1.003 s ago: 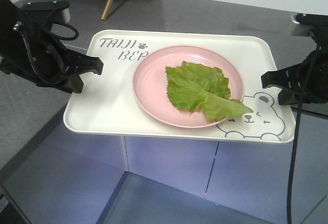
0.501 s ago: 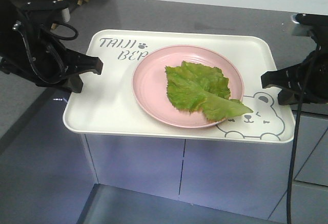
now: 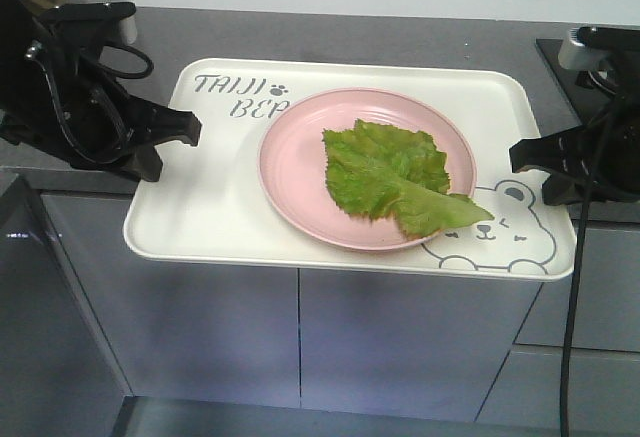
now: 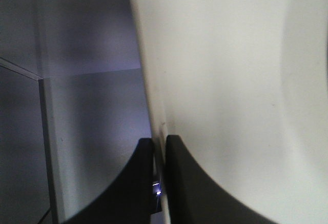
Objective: Transfer vegetables to tray and serve
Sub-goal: 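Drive the base to the other counter carrying the tray in both grippers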
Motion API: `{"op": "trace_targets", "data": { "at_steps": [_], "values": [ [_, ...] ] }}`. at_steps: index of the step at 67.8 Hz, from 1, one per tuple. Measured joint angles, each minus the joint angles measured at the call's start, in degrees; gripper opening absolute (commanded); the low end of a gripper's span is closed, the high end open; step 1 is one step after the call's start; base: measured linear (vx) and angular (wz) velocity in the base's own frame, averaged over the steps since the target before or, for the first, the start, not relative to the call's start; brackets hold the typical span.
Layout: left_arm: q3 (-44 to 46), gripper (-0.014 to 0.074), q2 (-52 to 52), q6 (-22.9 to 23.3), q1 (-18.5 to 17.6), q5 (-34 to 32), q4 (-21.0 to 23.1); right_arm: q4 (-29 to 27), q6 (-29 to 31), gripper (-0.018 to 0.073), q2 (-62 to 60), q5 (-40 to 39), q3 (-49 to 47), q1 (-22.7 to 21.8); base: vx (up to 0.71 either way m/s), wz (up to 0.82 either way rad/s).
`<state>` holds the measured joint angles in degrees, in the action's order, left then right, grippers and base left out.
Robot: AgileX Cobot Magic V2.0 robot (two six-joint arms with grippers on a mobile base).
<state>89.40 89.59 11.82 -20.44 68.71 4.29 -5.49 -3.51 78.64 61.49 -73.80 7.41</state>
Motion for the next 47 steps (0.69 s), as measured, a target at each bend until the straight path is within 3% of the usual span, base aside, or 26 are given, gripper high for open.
{"op": "trace_targets", "data": {
  "at_steps": [47],
  "values": [
    [0.0,-0.0006,0.0,0.0,0.0,0.0,0.0,0.0,0.0,-0.0004,0.0,0.1,0.0,0.0,0.10,-0.18]
  ]
}}
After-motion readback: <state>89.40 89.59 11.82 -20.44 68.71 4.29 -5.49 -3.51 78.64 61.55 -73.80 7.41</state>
